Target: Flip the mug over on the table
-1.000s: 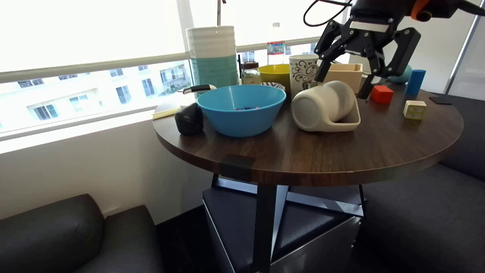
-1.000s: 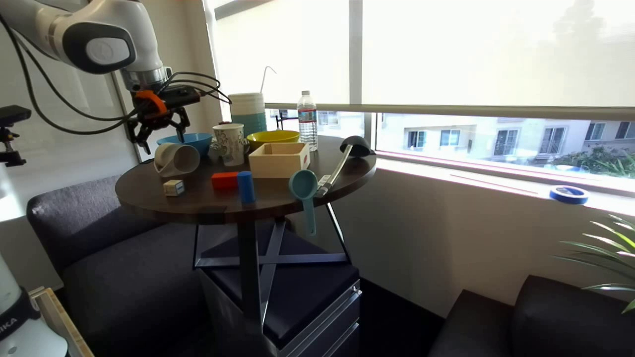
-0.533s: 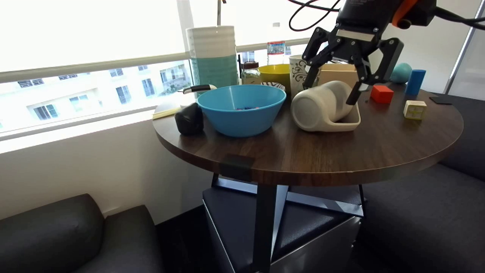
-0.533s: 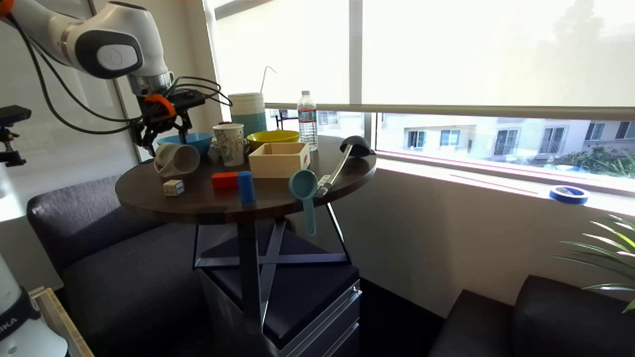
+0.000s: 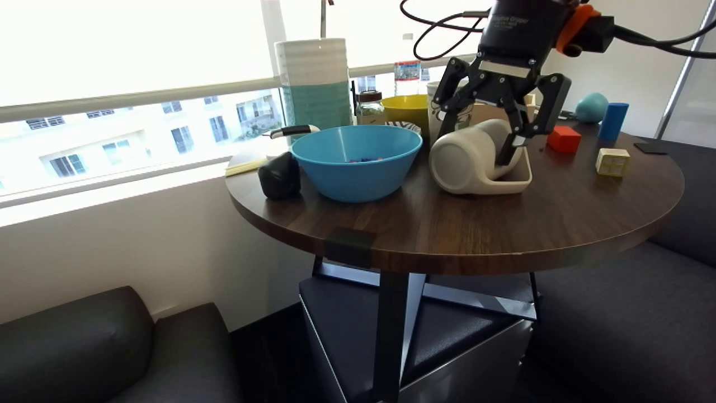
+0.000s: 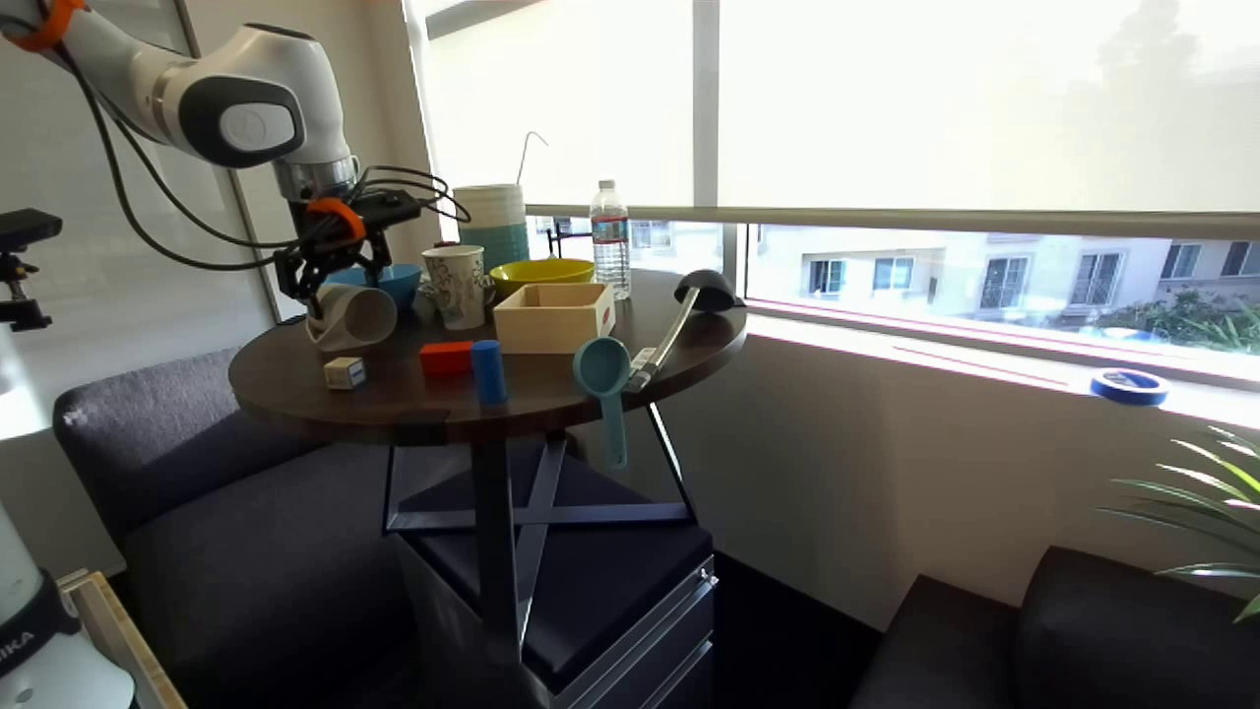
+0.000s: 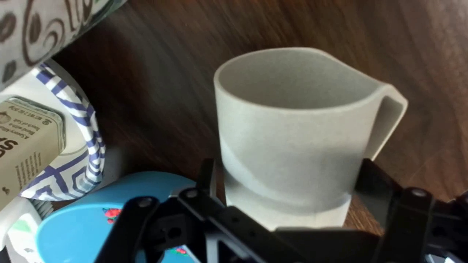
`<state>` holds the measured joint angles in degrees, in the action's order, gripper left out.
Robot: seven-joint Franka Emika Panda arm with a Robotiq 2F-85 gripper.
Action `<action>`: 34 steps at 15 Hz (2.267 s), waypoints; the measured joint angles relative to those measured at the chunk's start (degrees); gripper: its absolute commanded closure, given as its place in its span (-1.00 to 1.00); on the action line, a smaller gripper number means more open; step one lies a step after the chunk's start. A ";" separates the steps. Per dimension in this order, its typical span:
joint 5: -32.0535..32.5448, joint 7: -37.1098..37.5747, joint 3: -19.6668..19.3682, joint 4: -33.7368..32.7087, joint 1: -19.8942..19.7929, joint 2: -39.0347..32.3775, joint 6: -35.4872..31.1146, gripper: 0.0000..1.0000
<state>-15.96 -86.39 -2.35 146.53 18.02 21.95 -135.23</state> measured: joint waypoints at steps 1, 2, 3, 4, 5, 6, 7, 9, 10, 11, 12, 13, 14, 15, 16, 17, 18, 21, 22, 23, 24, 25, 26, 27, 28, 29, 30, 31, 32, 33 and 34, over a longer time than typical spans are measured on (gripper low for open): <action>-0.09 0.00 -0.04 -0.16 -0.07 -0.30 0.00 -0.25; -0.20 0.00 -0.10 -0.41 -0.13 -0.37 0.00 -0.24; -0.29 0.00 -0.20 -0.45 -0.24 -0.48 0.00 -0.24; -0.32 0.00 -0.29 -0.47 -0.45 -0.53 0.00 -0.24; -0.33 0.00 -0.39 -0.47 -0.66 -0.53 0.00 -0.24; -0.45 0.00 -0.60 -0.47 -0.75 -0.50 0.00 -0.24; -0.79 0.00 -0.87 -0.47 -0.78 -0.46 0.00 -0.24; -3.60 -0.80 -1.81 -0.42 -0.72 0.04 0.10 -0.24; -6.19 -1.98 -2.52 -0.39 -0.58 0.56 0.43 -0.24; -9.12 -3.42 -3.33 -0.35 -0.45 1.29 1.00 -0.24; -12.00 -4.71 -4.13 -0.26 -0.40 2.11 1.63 -0.24; -14.12 -5.25 -4.86 -0.09 -0.50 2.97 2.10 -0.24; -16.33 -5.45 -5.65 0.18 -0.62 3.80 2.27 -0.24; -18.54 -5.56 -6.50 0.47 -0.76 4.52 2.28 -0.24; -20.67 -5.61 -7.30 0.70 -1.01 5.03 2.28 -0.24; -22.80 -5.68 -7.98 0.96 -1.41 5.37 2.27 -0.24; -25.20 -5.83 -8.56 1.30 -1.86 5.53 2.26 -0.24; -34.18 -7.35 -10.07 2.72 -3.09 5.52 2.30 -0.24; -37.36 -8.18 -10.34 3.31 -3.60 5.52 2.32 -0.24; -40.11 -9.03 -10.40 3.93 -4.28 5.51 2.41 -0.24; -42.56 -9.88 -10.37 4.53 -5.08 5.51 2.76 -0.24; -44.60 -10.69 -10.30 5.13 -5.87 5.50 3.23 -0.24; -46.44 -11.52 -10.06 5.69 -6.69 5.50 3.47 -0.24; -47.95 -12.36 -9.67 6.24 -7.53 5.50 3.52 -0.24; -49.37 -13.16 -9.21 6.78 -8.37 5.49 3.66 -0.24; -50.62 -13.68 -8.70 7.21 -9.19 5.49 3.77 -0.24; -51.79 -14.13 -8.20 7.61 -9.95 5.49 3.92 -0.24; -53.16 -14.43 -7.72 7.99 -10.68 5.49 3.97 -0.24; -55.22 -14.58 -7.27 8.23 -11.40 5.47 3.96 -0.24; -57.40 -14.84 -6.91 8.40 -12.13 5.44 3.96 -0.24; -59.23 -15.22 -6.49 8.57 -12.87 5.41 3.96 -0.24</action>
<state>-75.20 -101.61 -8.83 155.10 5.15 27.35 -131.27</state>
